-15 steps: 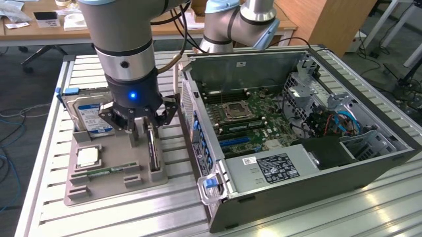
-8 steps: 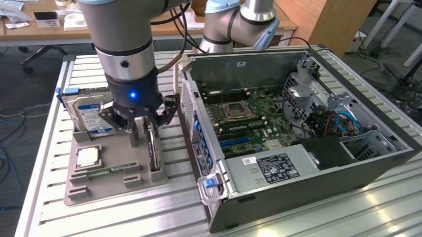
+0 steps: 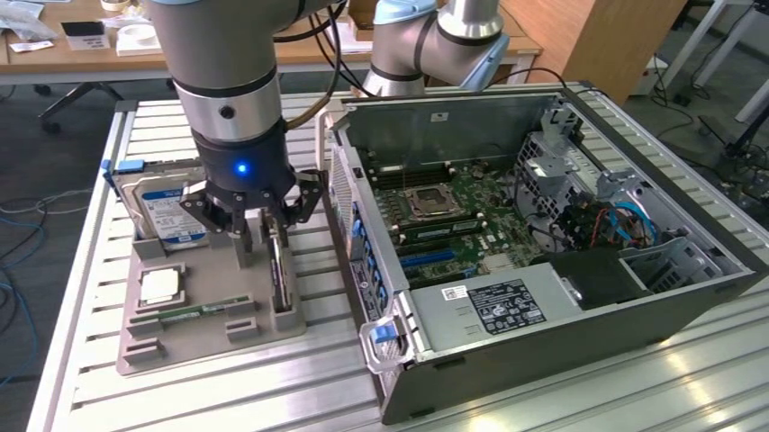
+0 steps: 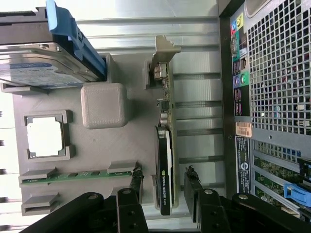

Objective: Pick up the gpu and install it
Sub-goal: 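Pick up the gpu and move the gpu toward the slot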

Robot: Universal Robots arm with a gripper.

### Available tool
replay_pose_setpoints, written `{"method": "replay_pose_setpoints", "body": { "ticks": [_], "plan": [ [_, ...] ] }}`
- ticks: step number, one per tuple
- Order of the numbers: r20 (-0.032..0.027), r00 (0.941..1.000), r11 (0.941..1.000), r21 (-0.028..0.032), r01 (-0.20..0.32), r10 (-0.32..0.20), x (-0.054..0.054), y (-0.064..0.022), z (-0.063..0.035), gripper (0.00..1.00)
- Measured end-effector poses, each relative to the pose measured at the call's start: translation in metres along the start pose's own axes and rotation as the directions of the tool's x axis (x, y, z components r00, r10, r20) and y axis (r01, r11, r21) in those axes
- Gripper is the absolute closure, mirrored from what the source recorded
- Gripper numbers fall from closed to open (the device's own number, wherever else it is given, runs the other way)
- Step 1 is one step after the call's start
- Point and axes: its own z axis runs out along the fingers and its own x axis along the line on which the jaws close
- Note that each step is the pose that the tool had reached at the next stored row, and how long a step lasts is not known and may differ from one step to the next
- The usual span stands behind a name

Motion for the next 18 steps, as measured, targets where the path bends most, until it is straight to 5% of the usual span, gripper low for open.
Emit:
{"method": "replay_pose_setpoints", "body": {
  "ticks": [18],
  "plan": [
    [-0.0001, 1.0000, 1.0000, 0.0001, 0.000, 0.000, 0.0000, 0.0000, 0.0002, 0.53]
  ]
}}
